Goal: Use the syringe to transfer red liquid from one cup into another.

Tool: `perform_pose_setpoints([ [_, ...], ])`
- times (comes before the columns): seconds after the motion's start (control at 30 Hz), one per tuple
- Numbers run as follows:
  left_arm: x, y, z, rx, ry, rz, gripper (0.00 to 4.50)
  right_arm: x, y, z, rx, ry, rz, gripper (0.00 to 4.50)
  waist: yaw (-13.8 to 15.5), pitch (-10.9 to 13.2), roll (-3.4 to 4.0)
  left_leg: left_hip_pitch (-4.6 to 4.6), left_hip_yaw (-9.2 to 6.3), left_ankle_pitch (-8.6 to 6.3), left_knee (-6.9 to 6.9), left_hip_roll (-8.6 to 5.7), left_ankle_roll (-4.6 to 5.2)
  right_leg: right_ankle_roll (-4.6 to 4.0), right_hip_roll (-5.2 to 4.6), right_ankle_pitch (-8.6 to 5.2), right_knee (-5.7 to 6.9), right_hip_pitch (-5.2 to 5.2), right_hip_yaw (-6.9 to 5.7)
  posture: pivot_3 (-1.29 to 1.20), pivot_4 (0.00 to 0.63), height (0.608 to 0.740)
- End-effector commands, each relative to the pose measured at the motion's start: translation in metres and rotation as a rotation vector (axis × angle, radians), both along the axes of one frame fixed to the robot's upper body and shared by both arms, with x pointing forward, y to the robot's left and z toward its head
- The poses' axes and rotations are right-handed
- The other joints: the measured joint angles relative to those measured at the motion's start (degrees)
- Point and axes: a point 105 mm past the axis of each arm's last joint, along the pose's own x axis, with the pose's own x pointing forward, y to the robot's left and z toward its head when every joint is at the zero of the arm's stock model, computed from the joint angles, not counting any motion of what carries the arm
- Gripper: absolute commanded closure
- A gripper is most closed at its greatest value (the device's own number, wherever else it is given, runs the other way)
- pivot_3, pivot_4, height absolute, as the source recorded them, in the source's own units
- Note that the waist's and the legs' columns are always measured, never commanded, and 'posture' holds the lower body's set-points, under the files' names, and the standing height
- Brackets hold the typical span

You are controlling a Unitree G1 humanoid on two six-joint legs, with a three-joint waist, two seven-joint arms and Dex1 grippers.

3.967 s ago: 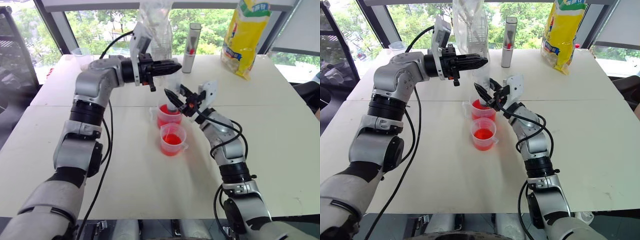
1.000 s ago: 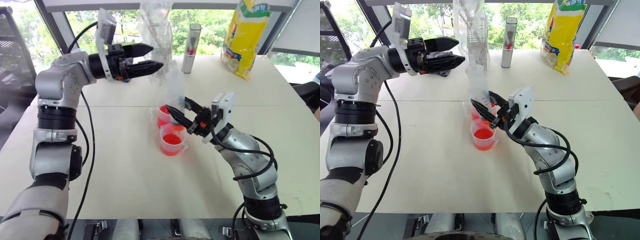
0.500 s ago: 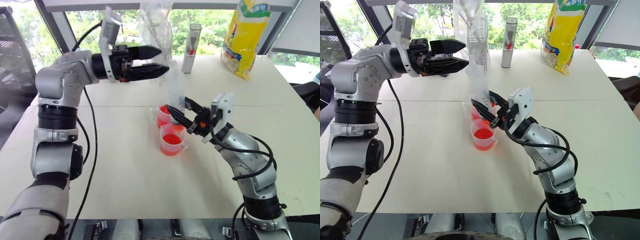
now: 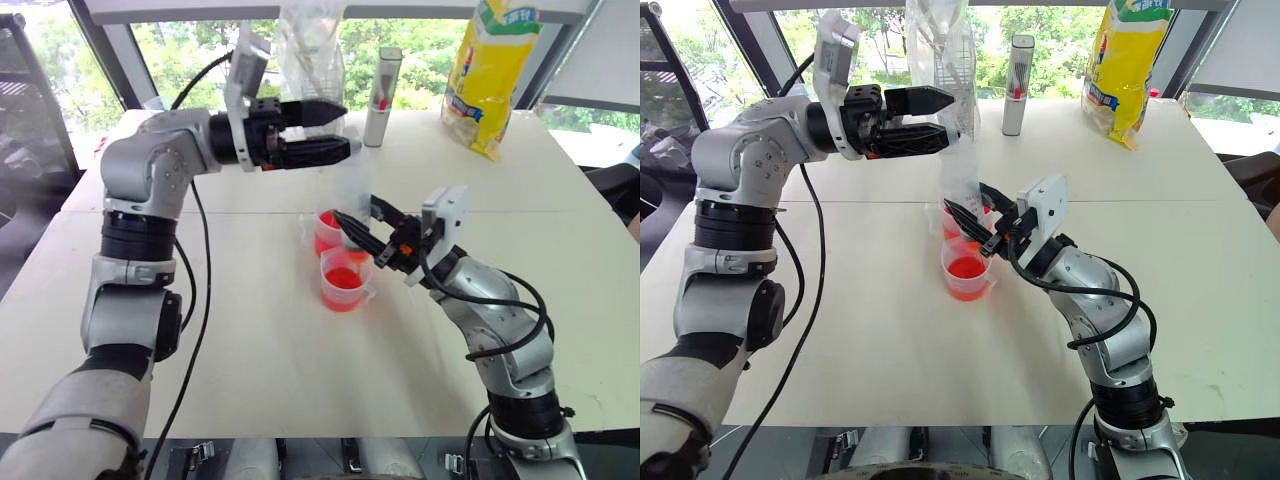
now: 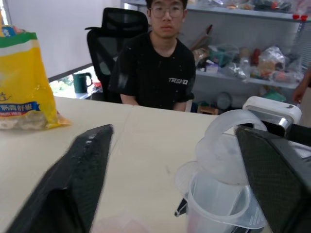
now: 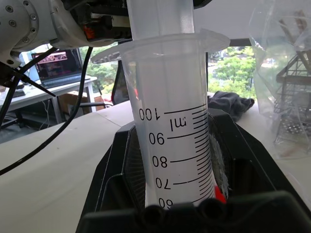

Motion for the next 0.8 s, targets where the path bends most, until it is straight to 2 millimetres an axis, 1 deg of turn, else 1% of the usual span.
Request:
perform_pose_setpoints([
  [0.03, -0.009, -0.010, 0.009, 0.012, -0.044, -0.055, 2.16, -0.010, 0.005, 0.013, 0.016, -0.059, 0.040, 3.07, 0.0, 0.0, 0.00, 0.00, 0.00, 0.00, 0.00, 0.00, 0.00, 0.00, 0.00, 0.00, 0.00, 0.00, 0.00, 0.00, 0.150, 0.740],
  [0.07, -0.010, -0.010, 0.009, 0.014, -0.044, -0.063, 2.71, -0.010, 0.005, 0.013, 0.016, -0.058, 0.041, 3.07, 0.0, 0.0, 0.00, -0.01, 0.00, 0.00, 0.00, -0.01, 0.00, 0.00, -0.01, 0.00, 0.00, 0.00, 0.00, 0.00, 0.150, 0.740],
  [0.17, -0.012, -0.011, 0.007, 0.023, -0.043, -0.076, 4.17, -0.010, 0.006, 0.013, 0.015, -0.056, 0.043, 3.07, 0.0, 0.0, 0.00, -0.01, -0.01, 0.00, 0.00, -0.01, 0.00, 0.00, 0.00, 0.00, 0.00, 0.00, 0.00, 0.00, 0.150, 0.740],
  [0.2, -0.013, -0.011, 0.006, 0.025, -0.042, -0.079, 4.43, -0.010, 0.006, 0.013, 0.016, -0.054, 0.044, 3.07, 0.0, 0.0, 0.00, -0.01, 0.00, 0.00, 0.00, -0.01, 0.00, 0.00, 0.00, 0.00, 0.00, 0.00, 0.00, 0.00, 0.150, 0.740],
  [0.6, -0.020, -0.014, 0.002, 0.048, -0.033, -0.116, 4.43, -0.011, 0.010, 0.020, 0.048, -0.047, 0.074, 3.07, 0.0, 0.0, 0.00, 0.00, 0.00, 0.00, 0.00, 0.00, 0.00, 0.00, 0.00, 0.00, 0.00, 0.00, 0.00, 0.00, 0.150, 0.740],
  [0.8, -0.022, -0.021, -0.003, 0.070, -0.037, -0.140, 4.43, -0.010, 0.012, 0.026, 0.066, -0.043, 0.088, 3.07, 0.0, 0.0, 0.00, -0.01, -0.01, 0.00, 0.01, 0.00, 0.00, 0.00, 0.00, 0.00, 0.00, 0.00, 0.00, 0.00, 0.150, 0.740],
])
